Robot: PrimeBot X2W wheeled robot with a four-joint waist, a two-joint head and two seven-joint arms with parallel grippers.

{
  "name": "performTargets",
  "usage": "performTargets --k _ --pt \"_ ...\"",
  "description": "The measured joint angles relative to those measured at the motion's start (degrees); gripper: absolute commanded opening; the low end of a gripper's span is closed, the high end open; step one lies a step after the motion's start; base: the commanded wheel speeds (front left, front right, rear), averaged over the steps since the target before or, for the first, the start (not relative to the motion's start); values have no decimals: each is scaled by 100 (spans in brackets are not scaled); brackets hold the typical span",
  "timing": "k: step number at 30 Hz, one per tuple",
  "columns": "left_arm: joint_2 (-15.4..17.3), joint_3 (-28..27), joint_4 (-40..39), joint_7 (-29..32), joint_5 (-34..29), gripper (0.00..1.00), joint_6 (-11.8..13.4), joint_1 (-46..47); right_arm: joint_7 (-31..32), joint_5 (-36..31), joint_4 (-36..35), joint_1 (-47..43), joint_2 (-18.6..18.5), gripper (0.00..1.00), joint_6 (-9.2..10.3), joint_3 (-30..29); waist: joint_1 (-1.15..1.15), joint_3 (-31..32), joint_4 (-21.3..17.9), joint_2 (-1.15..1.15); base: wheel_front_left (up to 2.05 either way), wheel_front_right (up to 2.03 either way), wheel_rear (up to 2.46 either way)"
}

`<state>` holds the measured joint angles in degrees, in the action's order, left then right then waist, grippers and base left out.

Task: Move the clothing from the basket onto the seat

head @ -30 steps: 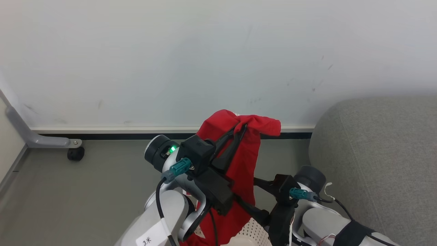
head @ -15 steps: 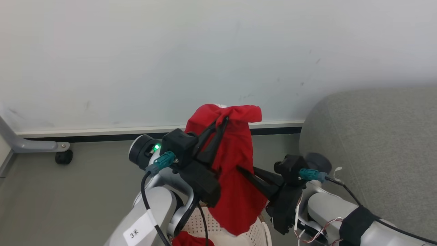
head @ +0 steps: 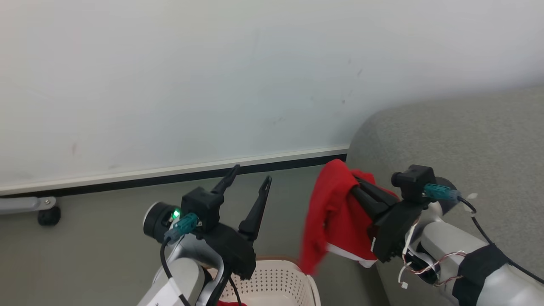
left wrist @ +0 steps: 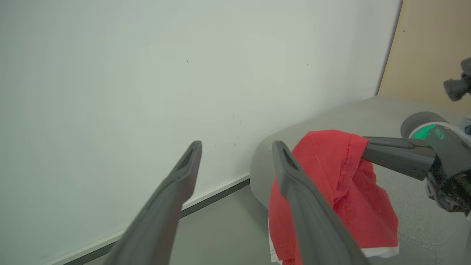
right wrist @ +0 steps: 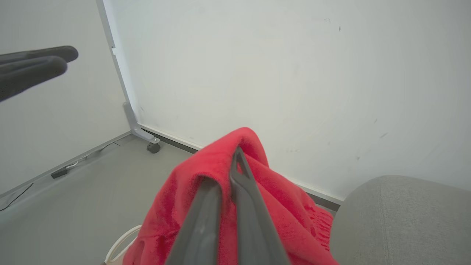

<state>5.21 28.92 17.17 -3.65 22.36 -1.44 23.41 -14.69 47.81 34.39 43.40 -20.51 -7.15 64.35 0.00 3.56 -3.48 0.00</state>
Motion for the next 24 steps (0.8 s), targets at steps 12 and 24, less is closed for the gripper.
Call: performTargets --k 12,24 --pt "-35 182 -60 -183 127 100 43 -568 0 13 -393 -543 -477 0 337 -632 0 72 -615 0 0 0 0" --pt "-105 413 -78 -257 96 100 46 -626 0 -155 -1043 -929 -906 0 751 -1083 0 -40 -1260 0 0 0 0"
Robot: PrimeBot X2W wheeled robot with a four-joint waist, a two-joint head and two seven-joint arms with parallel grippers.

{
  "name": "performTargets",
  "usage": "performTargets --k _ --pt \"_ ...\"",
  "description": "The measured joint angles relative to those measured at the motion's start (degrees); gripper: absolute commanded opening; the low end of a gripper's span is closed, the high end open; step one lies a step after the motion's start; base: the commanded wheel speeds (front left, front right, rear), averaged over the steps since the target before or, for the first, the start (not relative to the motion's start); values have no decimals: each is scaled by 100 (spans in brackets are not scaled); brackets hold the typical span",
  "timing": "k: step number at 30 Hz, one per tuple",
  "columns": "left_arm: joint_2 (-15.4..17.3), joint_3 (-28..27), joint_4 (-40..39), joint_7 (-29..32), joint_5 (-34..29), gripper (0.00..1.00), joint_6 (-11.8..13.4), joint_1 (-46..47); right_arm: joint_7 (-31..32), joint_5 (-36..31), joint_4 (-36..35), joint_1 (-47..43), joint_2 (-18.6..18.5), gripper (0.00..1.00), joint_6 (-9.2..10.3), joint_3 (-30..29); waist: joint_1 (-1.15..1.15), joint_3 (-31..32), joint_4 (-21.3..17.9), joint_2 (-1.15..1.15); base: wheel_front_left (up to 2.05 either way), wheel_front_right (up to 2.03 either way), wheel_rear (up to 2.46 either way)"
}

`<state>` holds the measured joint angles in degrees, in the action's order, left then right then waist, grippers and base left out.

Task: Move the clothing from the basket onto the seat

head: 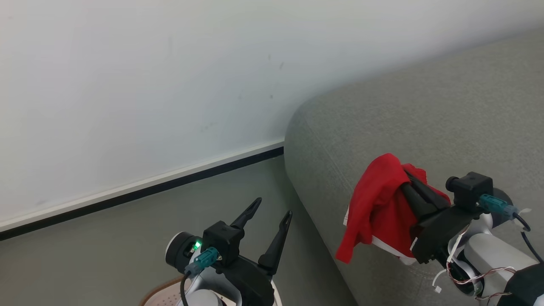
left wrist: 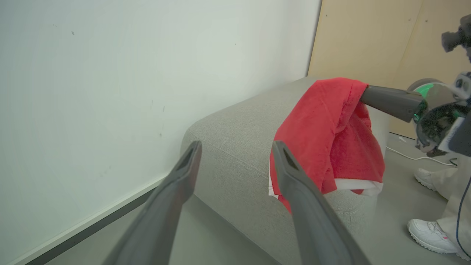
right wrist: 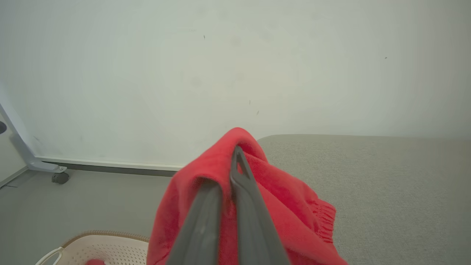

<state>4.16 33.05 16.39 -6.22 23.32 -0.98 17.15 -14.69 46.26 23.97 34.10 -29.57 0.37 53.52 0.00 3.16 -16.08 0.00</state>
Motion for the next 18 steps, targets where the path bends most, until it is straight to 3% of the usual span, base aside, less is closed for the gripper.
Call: performTargets --k 10,18 --pt "-40 157 -141 0 -185 100 57 64 0 -97 -388 -7 -214 0 172 -476 0 -355 -301 0 0 0 0" --pt "-44 201 -339 60 -338 100 122 456 -1 -5 -191 989 -201 0 155 -1147 1 -932 -393 1 0 0 0"
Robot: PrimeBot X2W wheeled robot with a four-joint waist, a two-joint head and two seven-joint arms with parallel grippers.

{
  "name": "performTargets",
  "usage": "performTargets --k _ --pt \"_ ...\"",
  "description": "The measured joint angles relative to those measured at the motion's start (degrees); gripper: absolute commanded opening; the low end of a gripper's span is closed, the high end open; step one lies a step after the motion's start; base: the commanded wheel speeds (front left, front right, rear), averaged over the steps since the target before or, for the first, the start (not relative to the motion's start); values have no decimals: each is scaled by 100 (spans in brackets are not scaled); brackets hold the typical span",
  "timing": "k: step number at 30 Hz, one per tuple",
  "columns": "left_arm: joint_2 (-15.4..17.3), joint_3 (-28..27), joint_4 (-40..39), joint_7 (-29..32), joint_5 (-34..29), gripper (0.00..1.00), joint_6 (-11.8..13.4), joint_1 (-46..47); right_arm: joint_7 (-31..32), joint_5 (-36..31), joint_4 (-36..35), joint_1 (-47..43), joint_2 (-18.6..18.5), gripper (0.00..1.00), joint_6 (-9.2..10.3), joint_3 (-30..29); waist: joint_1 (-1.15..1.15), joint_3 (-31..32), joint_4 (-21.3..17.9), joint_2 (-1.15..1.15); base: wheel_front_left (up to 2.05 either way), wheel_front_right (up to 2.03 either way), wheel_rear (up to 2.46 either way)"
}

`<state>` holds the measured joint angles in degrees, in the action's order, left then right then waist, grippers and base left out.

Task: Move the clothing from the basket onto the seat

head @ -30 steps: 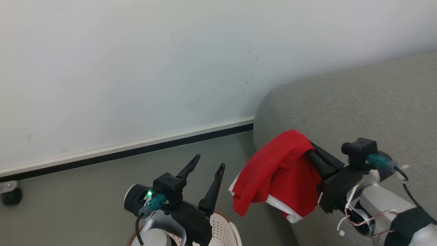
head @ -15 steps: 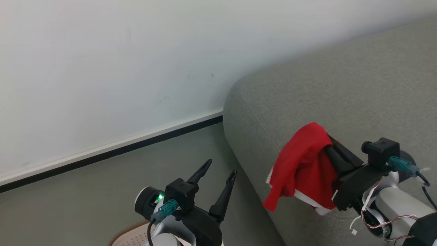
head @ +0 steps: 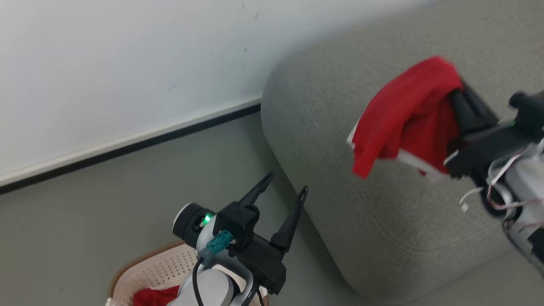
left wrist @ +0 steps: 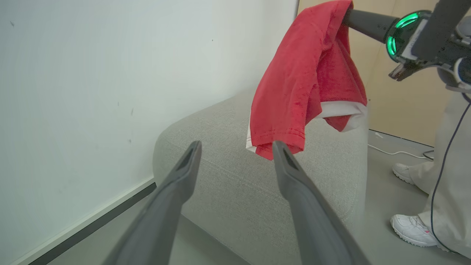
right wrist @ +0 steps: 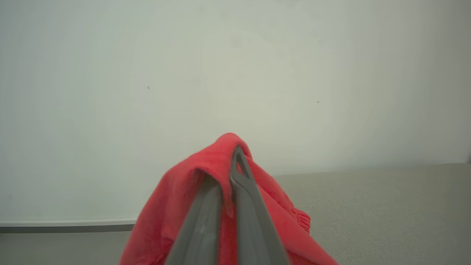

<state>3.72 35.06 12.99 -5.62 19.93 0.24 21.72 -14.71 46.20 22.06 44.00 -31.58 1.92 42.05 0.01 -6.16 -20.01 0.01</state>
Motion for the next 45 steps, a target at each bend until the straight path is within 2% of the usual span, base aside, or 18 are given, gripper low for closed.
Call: performTargets --k 9,22,33,40,43,45 --pt "131 25 -237 164 -267 100 52 378 -1 35 962 1380 137 0 -99 -439 1 -712 28 0 0 0 0" --pt "226 259 -972 450 -684 100 78 743 -1 60 2095 2724 -238 0 -98 -1046 1 -1768 352 0 0 0 0" --pt "305 301 -1410 712 -1003 100 87 1200 -1 -108 2848 3326 -252 0 -13 -1077 1 -2624 614 1 0 0 0" --pt "475 272 -1644 882 -1169 100 126 1428 -1 -223 3078 3328 82 0 8 -982 1 -3239 668 1 0 0 0" --pt "552 229 -1685 906 -1308 100 125 1590 -2 -309 3175 3328 164 0 -49 -923 1 -3497 659 1 0 0 0" --pt "603 211 -1673 905 -1326 100 120 1644 -1 -338 3252 3327 247 35 -68 -920 1 -3654 642 1 0 0 0"
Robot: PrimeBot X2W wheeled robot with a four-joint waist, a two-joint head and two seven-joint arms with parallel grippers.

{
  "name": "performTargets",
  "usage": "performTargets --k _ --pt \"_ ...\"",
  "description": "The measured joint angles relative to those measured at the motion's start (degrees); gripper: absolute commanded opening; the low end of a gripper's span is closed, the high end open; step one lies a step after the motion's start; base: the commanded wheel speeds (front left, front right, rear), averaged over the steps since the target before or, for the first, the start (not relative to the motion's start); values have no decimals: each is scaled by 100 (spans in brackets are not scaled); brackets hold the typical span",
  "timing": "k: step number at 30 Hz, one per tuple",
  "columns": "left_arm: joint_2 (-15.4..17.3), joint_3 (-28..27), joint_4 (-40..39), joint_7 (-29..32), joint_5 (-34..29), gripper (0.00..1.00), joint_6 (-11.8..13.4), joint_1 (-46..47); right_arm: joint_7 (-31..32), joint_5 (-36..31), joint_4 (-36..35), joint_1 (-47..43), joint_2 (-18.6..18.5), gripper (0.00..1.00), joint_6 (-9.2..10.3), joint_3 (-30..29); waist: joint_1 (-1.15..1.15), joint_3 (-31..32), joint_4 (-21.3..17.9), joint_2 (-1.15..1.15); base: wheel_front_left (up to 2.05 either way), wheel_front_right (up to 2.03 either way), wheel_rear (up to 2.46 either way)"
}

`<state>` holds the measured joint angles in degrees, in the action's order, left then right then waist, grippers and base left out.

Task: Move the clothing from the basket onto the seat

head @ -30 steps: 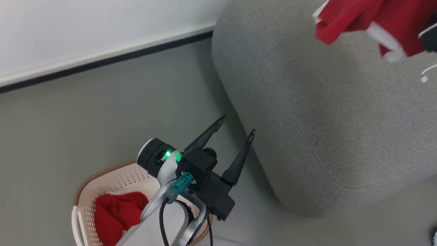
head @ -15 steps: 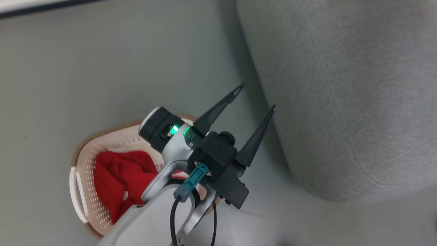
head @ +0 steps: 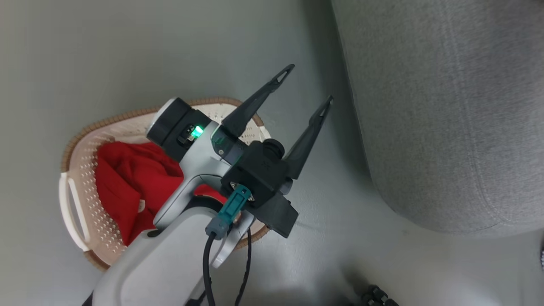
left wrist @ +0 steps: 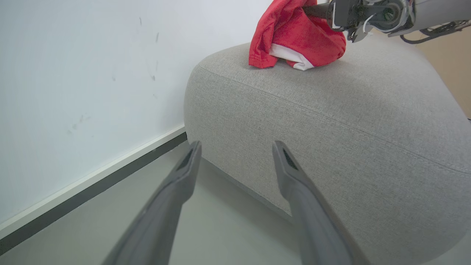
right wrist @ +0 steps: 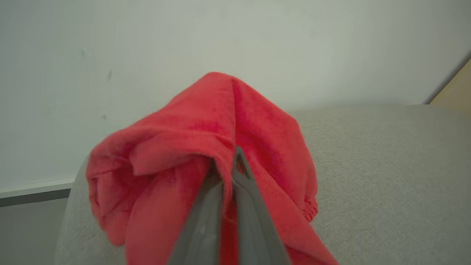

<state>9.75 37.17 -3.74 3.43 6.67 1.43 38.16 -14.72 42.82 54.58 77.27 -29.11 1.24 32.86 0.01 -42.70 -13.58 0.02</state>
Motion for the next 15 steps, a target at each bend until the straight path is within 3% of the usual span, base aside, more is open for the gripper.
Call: performTargets --k 1,2,7,15 --pt "23 -7 14 -1 -8 100 -1 17 0 -1 29 -1 40 54 -25 -1 0 -69 -11 0 0 0 0" --pt "43 -12 40 -5 -15 100 -4 27 0 -5 53 -3 77 100 -31 -1 0 -131 -24 0 0 0 0" --pt "86 -60 219 -132 -21 100 -41 36 0 -55 80 -125 192 100 -176 -41 0 -265 -133 0 0 0 0" --pt "108 -202 534 -469 49 100 19 -48 0 -350 -182 -666 267 100 -303 -63 -2 68 -188 -1 0 0 0"
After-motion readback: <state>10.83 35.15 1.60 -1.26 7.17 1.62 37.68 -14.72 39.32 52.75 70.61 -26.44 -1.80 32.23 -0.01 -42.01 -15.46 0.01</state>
